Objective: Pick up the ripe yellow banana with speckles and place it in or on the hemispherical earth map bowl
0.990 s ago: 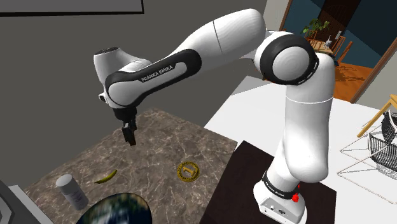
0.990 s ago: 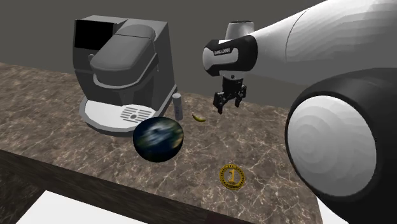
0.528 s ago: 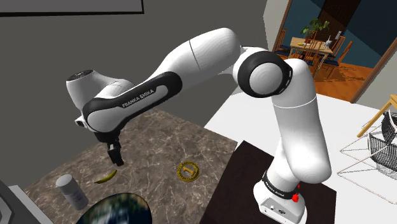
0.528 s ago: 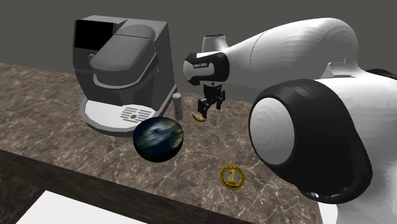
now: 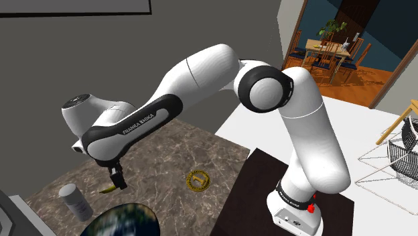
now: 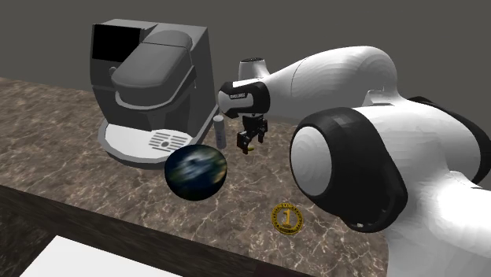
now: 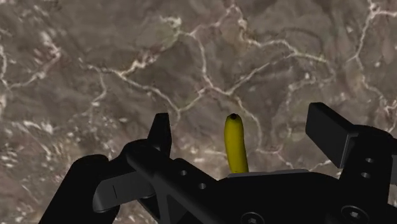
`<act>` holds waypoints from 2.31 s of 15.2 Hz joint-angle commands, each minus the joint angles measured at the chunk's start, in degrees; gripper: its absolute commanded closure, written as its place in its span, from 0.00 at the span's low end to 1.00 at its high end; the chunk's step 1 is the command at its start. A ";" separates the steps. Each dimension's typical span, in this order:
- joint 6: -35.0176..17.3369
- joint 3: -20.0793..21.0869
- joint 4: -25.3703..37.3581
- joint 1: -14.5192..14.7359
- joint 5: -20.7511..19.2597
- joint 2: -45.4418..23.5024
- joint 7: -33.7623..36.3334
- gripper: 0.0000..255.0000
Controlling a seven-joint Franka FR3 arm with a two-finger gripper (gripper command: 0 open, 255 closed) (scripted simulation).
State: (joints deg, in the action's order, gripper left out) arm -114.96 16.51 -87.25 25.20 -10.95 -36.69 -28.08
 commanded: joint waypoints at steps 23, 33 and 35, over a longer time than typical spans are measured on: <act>-0.59 0.02 -0.84 -0.10 -0.01 0.26 0.03 1.00; 5.22 0.68 1.69 -0.36 1.05 3.66 -0.60 1.00; 6.45 0.78 2.38 -0.39 1.24 4.23 -0.72 1.00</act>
State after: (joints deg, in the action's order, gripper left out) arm -109.33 17.27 -85.61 24.79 -9.78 -32.54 -28.71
